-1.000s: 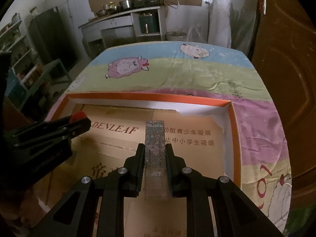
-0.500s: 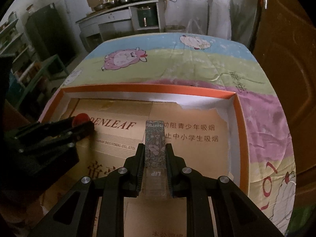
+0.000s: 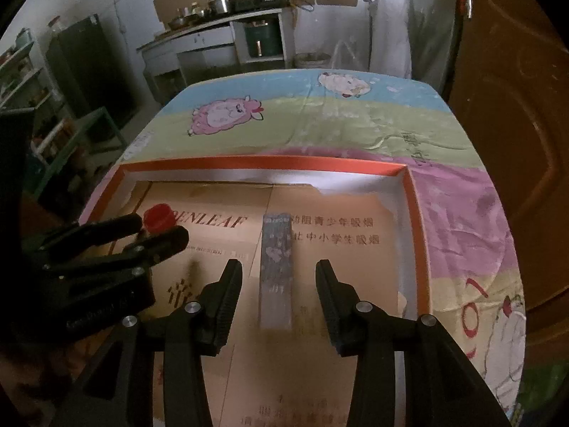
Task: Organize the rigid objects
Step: 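Open both grippers to release the tube and red cap in the tray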
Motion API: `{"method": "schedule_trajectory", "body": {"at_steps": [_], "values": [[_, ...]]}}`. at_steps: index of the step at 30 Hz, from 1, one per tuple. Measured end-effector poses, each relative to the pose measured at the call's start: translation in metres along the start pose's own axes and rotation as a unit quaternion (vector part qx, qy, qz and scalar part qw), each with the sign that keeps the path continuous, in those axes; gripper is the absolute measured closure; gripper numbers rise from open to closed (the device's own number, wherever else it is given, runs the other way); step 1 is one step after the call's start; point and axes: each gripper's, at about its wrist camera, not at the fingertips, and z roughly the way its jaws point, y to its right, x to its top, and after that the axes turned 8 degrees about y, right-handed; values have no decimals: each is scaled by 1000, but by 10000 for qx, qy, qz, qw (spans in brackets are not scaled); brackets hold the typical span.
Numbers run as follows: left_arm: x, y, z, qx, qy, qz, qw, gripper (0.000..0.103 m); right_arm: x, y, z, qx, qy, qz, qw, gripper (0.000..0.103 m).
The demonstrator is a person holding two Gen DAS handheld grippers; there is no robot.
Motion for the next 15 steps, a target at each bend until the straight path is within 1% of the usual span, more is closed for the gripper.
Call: {"method": "schedule_trajectory", "body": {"at_steps": [5,9,15], "values": [[-2,1,-29,1,313,-36,9995,42,-10,1,-16,-25,78,69,9999,59],[-8,6,-56,-65,568,-60,9983,42,-19,1,-33,19,164,149,9998,59],[-20,11,-90,30,820,-123,9966,42,-32,-6,-61,-18,336,122,9994,59]]}}
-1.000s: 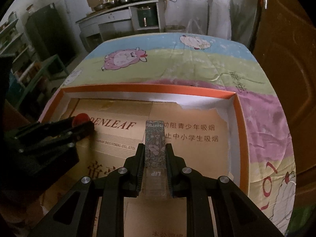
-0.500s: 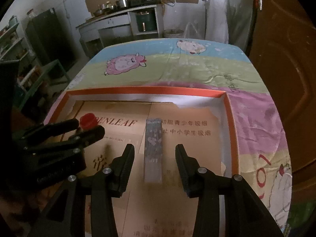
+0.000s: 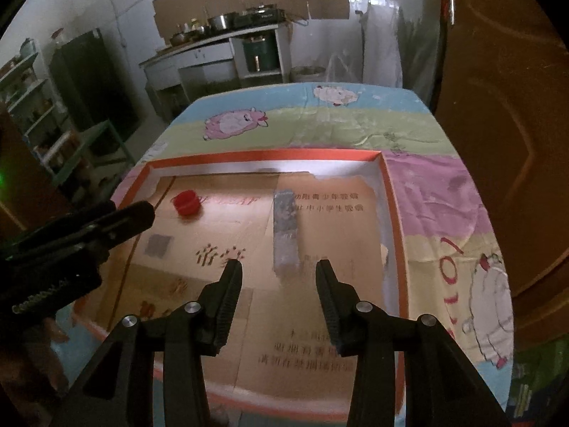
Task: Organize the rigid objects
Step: 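Open both grippers to release the tube and red cap in the tray, then move both grippers back toward the remaining caps on the quilt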
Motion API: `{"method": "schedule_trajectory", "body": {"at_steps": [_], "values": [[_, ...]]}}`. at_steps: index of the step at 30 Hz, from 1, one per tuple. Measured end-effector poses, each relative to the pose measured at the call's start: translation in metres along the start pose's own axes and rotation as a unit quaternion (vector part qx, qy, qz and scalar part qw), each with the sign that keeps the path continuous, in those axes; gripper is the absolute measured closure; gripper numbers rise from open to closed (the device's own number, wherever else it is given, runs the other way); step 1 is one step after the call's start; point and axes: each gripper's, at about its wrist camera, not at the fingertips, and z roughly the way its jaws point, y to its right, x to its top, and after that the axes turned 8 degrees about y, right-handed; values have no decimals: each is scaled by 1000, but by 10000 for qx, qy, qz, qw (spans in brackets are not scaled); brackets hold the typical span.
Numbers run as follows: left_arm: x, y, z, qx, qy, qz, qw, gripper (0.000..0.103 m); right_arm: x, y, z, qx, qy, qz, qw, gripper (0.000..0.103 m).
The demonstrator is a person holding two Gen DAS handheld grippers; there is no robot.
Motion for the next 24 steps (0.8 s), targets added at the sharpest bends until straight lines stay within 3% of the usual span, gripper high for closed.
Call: {"method": "schedule_trajectory", "body": {"at_steps": [24], "values": [[-40,-4,-124,-104,647,-360,9972,42,-57,-32,-117,-51,437,-44,9990,59]]}}
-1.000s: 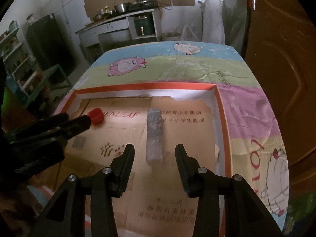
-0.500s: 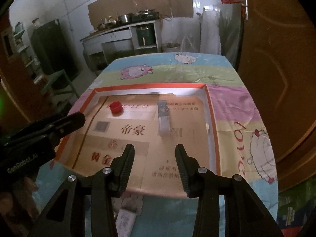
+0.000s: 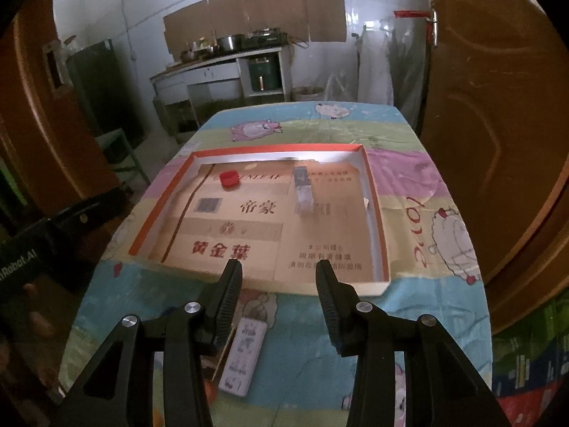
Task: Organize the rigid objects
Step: 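Move both grippers back toward the remaining caps on the quilt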
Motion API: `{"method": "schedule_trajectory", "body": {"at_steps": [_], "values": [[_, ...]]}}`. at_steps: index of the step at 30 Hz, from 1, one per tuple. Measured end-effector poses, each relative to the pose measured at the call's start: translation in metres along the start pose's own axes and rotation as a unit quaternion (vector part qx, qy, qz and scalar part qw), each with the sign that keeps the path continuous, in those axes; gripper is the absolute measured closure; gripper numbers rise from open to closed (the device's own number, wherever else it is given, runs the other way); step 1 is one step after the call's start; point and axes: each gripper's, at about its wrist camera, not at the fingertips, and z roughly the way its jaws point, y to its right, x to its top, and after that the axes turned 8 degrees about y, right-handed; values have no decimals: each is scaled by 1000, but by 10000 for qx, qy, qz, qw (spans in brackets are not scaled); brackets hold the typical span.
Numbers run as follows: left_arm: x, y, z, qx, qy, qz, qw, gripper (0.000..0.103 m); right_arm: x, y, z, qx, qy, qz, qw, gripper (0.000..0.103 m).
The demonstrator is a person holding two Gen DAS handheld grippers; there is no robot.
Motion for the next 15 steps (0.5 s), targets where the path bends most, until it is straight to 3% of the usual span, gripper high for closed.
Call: {"method": "schedule_trajectory", "body": {"at_steps": [15], "values": [[-29,4,-57,45,202,212,9996,42,-34,-16,-52,15,130,-90,9999,59]]}}
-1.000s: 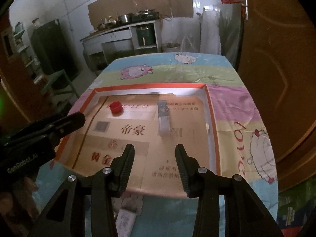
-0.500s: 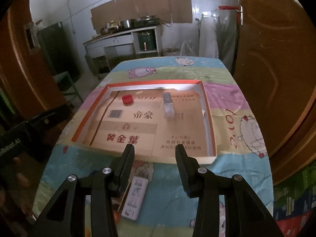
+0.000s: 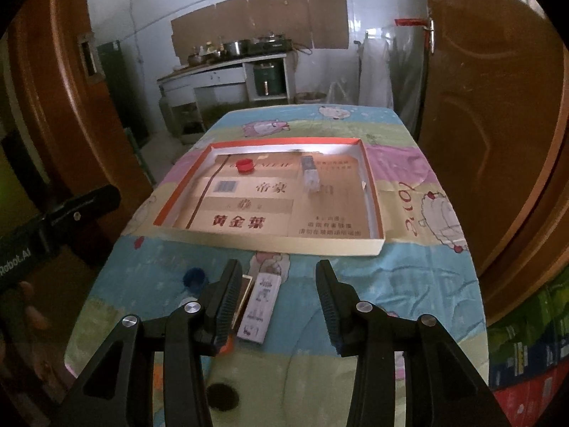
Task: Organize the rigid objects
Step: 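Move both grippers back toward the remaining caps on the quilt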
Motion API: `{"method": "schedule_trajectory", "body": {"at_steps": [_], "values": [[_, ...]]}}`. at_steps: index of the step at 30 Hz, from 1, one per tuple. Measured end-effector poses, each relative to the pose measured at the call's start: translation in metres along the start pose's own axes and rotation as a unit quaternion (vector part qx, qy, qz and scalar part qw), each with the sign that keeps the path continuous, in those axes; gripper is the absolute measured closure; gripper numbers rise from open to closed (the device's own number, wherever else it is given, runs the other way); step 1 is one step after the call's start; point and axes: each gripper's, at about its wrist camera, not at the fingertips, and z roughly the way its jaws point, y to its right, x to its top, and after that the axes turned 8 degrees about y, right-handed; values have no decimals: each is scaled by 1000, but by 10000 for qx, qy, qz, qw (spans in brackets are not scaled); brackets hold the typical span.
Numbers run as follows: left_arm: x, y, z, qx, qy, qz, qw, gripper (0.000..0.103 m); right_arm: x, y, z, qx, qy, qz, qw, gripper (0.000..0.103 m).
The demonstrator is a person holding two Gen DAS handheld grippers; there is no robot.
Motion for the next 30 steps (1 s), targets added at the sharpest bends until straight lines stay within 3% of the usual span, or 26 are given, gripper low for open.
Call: {"method": "schedule_trajectory", "body": {"at_steps": [15,30], "values": [[-48,2,-47,-29,202,196,9996,42,-41,-17,-40,107,67,-141,9998,59],[-111,2,-44,-181,-186,299,9992,42,-89,-28,-42,172,-18,-264,9995,59]]}}
